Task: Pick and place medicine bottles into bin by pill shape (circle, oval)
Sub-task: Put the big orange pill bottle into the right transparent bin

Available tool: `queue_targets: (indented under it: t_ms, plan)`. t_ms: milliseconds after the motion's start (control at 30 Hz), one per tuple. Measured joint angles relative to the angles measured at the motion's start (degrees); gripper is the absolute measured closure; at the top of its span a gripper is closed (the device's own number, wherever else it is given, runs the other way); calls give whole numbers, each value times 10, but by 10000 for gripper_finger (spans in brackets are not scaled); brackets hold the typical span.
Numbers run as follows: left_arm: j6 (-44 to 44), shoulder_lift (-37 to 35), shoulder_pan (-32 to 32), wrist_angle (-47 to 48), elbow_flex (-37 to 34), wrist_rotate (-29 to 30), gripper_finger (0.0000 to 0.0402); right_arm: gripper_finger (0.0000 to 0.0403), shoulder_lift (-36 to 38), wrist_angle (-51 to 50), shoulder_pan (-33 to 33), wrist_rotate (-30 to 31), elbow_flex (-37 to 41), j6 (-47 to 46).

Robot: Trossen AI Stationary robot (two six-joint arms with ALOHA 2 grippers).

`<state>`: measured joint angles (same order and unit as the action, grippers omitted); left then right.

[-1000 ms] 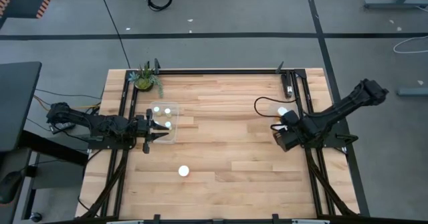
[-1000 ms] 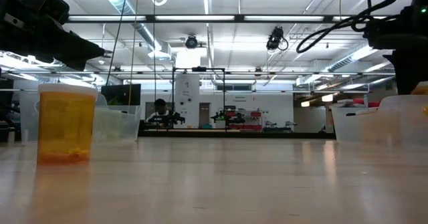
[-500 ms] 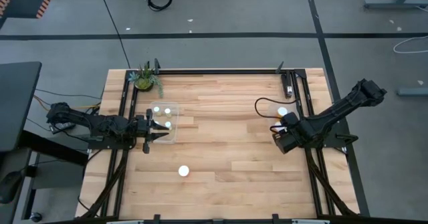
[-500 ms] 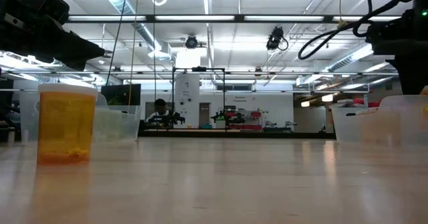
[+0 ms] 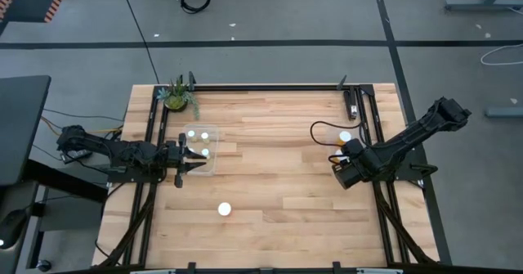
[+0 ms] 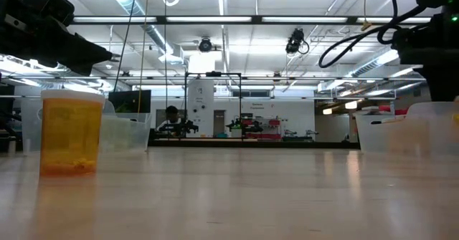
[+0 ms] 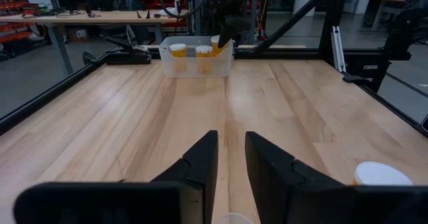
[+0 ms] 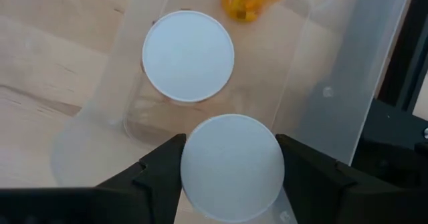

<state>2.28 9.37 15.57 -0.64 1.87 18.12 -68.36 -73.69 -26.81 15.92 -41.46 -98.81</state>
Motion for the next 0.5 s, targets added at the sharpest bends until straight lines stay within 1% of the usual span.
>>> queue_targets:
  t_ms: [200, 333, 500]
  plan:
    - [0, 0, 0, 0, 0, 0, 315, 156, 0, 0, 0, -3, 0, 4]
    - [0, 0, 0, 0, 0, 0, 311, 153, 0, 0, 0, -4, 0, 7]
    - [0, 0, 0, 0, 0, 0, 316, 153, 0, 0, 0, -6, 0, 9]
